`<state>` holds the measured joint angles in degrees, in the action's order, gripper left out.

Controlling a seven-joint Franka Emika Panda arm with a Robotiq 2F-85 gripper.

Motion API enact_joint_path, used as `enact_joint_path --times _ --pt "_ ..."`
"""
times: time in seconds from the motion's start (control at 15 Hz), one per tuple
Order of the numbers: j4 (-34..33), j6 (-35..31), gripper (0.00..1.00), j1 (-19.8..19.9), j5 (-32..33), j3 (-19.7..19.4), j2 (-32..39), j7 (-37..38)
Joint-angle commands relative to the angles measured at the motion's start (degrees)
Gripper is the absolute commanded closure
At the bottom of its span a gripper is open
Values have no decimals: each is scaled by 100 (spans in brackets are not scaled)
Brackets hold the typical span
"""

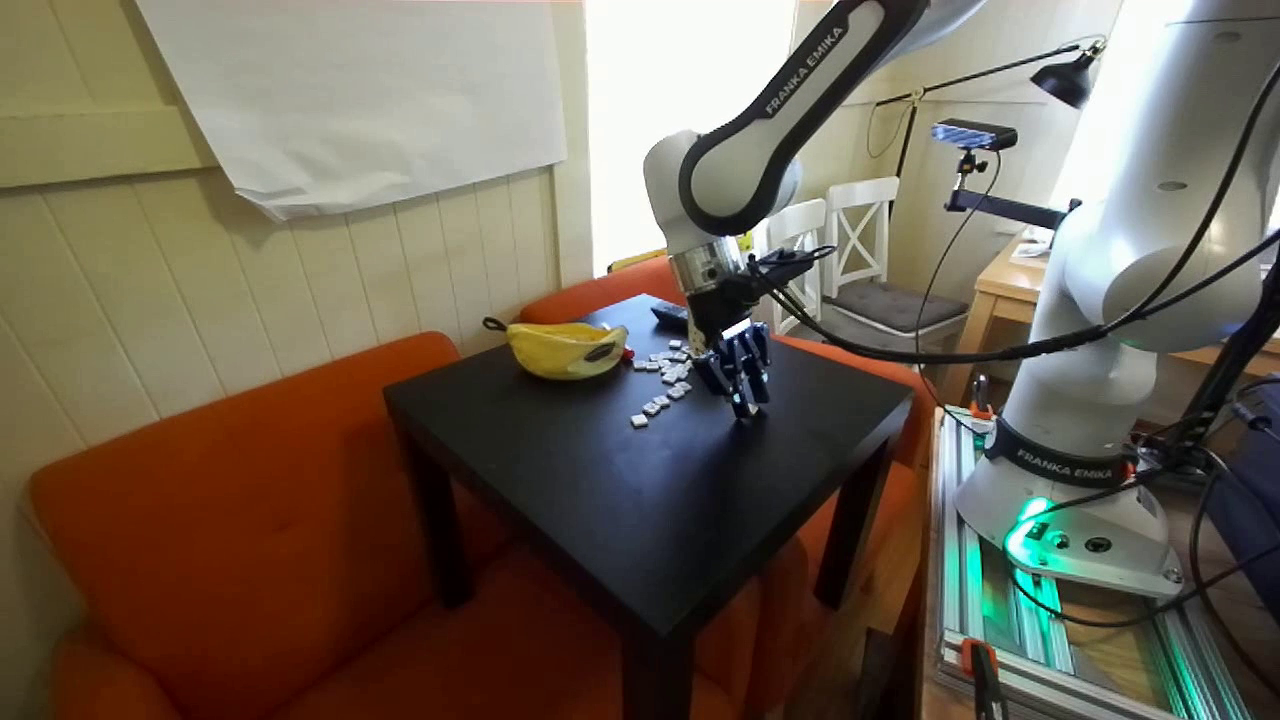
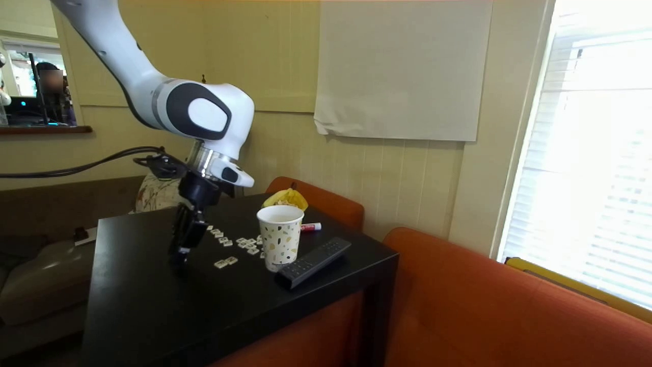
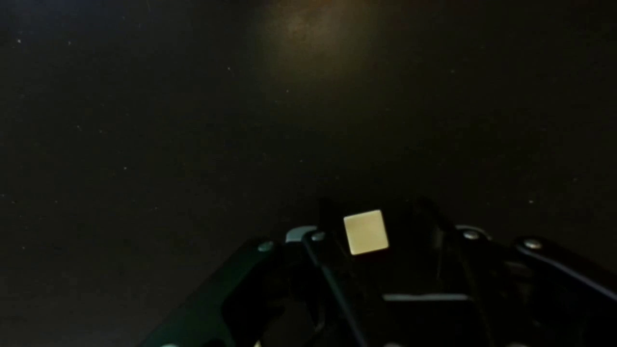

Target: Put one tile in the coffee cup.

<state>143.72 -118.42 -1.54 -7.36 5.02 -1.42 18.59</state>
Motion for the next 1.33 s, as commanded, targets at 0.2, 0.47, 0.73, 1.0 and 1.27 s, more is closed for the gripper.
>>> enact_joint_path --times 0.2,0.47,0.73,1.0,1.27 --pt "-174 183 89 -50 -126 -87 147 -139" --pt "-123 14 95 -61 -179 -82 -31 -264" --pt "-104 -76 95 -64 -486 -82 -718 -118" --pt "-165 -389 95 4 -843 -117 -1349 254" --pt "-76 -1156 95 222 -433 -61 -1810 852"
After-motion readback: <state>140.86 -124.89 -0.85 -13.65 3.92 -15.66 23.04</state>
